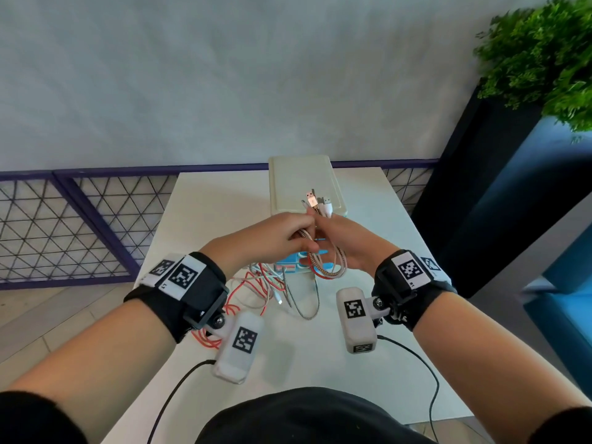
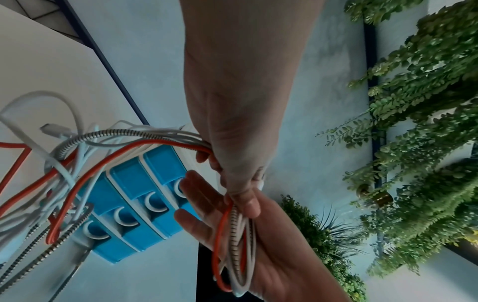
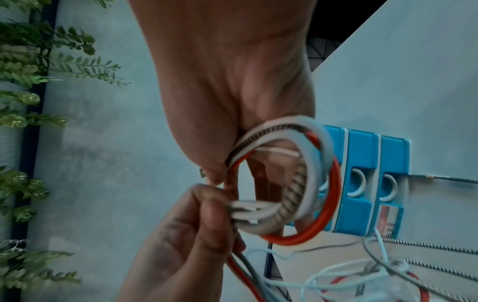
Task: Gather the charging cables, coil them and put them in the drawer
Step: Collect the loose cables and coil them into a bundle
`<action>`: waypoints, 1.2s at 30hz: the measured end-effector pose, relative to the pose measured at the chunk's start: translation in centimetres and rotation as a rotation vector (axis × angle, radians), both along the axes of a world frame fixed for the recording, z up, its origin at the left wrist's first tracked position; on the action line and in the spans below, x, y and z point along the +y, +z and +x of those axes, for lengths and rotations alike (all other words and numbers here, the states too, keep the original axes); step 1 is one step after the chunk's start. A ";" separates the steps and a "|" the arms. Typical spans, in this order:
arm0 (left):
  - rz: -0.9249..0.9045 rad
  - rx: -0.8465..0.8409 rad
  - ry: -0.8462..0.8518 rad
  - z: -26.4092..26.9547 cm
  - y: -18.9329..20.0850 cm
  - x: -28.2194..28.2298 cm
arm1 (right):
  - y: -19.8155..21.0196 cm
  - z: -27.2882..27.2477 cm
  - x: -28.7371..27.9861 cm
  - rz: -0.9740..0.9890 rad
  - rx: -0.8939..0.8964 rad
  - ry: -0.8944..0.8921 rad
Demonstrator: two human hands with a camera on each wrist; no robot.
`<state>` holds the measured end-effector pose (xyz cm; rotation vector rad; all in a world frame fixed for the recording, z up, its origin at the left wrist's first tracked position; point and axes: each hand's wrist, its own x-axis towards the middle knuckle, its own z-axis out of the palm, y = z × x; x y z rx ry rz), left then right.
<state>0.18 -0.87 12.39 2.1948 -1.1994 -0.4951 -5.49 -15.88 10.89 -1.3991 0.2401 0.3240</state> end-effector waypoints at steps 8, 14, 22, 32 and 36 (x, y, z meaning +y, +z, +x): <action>-0.133 0.024 0.155 -0.2 0.0 0.6 | -0.8 -0.2 1.8 0.108 0.057 0.010; -0.080 0.022 0.166 -0.1 0.1 1.1 | -0.8 -0.7 2.3 -0.137 -0.008 0.156; -0.089 0.052 0.157 0.1 0.0 1.5 | -0.6 -1.2 2.3 -0.067 0.060 0.247; -0.123 0.572 0.252 1.3 -1.8 2.7 | 0.8 -0.8 -0.7 -0.149 0.045 0.342; 0.048 0.582 0.147 1.5 -1.5 2.4 | 0.6 -0.8 -0.6 -0.108 0.072 0.327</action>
